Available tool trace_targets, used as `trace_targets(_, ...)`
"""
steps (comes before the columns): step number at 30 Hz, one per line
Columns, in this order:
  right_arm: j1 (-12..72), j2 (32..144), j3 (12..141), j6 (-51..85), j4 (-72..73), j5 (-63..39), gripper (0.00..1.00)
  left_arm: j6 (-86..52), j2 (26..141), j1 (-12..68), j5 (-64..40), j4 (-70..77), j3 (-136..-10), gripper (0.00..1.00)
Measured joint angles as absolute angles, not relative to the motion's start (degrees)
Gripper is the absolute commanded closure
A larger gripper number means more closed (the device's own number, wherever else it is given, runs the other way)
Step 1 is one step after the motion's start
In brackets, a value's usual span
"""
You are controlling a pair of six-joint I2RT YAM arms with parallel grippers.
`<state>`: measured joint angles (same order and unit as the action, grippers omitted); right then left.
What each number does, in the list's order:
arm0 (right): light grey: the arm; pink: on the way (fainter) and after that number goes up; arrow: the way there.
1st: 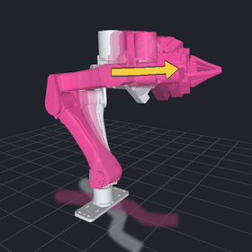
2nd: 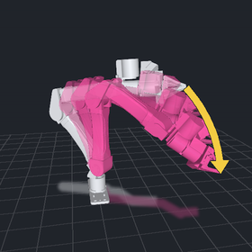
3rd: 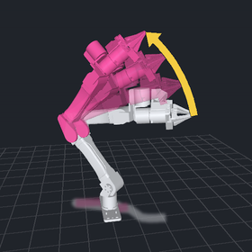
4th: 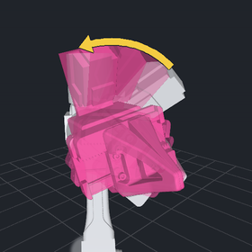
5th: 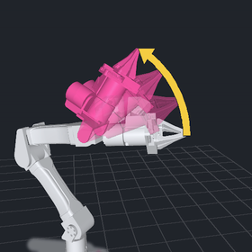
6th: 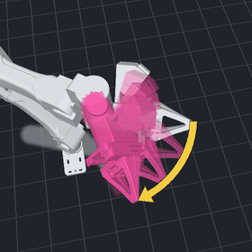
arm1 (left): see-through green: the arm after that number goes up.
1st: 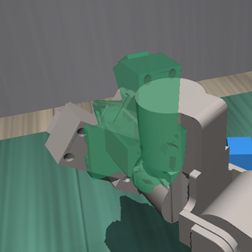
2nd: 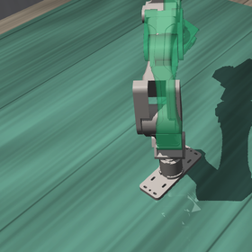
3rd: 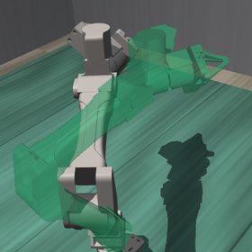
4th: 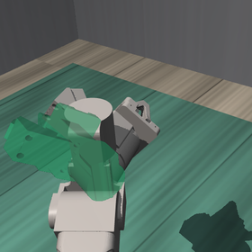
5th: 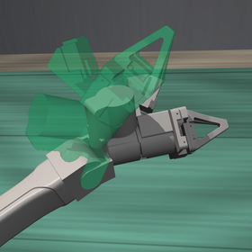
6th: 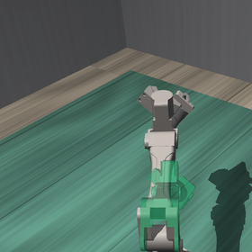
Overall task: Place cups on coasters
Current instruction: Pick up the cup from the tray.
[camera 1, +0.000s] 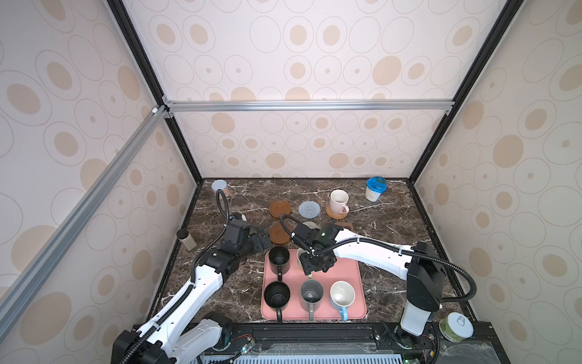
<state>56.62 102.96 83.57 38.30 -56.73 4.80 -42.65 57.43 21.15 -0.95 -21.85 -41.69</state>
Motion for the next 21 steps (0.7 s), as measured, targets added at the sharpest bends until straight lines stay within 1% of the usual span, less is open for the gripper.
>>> trace_targets(7, 56.0, 103.0, 82.6, 37.1, -57.0, 5.2, 0.43, -42.7, 57.6, 21.1, -1.3, -21.7, -41.7, 0.00)
trace_targets(21, 55.9, 103.0, 80.6, 35.2, -54.6, 5.2, 0.58, -42.7, 57.8, 21.1, -2.2, -21.7, -41.7, 0.00)
